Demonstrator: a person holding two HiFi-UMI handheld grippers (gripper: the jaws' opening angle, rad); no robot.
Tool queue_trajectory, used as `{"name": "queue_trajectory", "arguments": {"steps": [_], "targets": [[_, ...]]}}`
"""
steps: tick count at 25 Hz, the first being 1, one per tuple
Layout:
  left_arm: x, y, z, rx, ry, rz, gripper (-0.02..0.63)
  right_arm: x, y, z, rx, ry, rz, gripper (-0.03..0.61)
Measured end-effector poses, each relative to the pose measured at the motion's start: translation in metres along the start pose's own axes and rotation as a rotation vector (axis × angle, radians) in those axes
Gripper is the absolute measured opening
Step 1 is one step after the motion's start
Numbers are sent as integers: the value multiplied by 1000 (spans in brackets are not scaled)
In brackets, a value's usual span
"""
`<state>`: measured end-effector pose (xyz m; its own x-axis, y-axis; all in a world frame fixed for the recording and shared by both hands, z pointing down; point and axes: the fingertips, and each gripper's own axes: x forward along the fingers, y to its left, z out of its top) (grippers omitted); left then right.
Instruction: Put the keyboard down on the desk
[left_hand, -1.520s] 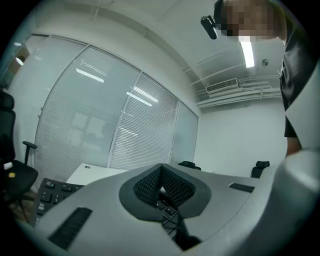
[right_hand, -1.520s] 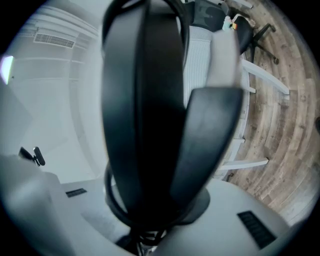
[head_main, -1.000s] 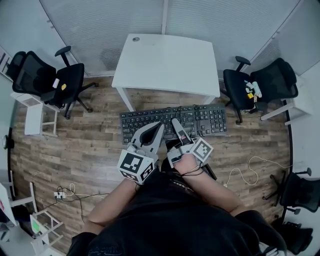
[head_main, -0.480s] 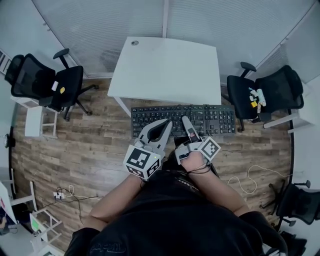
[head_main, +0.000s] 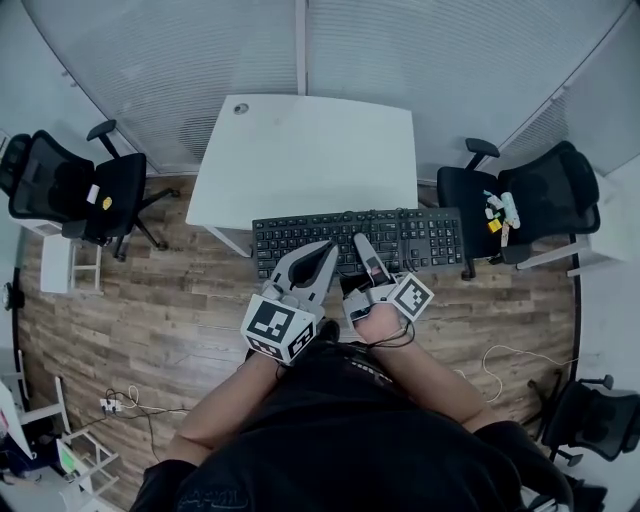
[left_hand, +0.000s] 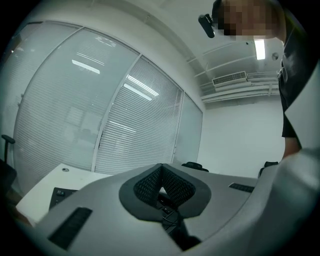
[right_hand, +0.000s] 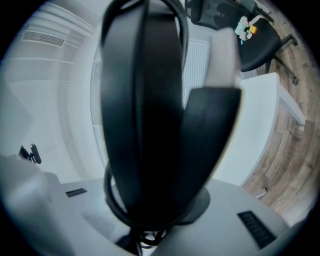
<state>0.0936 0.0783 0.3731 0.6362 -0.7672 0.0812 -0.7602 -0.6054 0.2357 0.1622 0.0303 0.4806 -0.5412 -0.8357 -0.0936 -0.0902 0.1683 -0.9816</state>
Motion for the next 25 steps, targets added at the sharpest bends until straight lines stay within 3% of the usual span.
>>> {"name": "queue_trajectory", "arguments": {"steps": [17,25], "targets": [[64,11,0,-2,38,-100,15,25,-23,44,2,-57,-29,98],[75,51,14,-7,29,-120,15,62,-31,44,4,-83,-46,98]]}}
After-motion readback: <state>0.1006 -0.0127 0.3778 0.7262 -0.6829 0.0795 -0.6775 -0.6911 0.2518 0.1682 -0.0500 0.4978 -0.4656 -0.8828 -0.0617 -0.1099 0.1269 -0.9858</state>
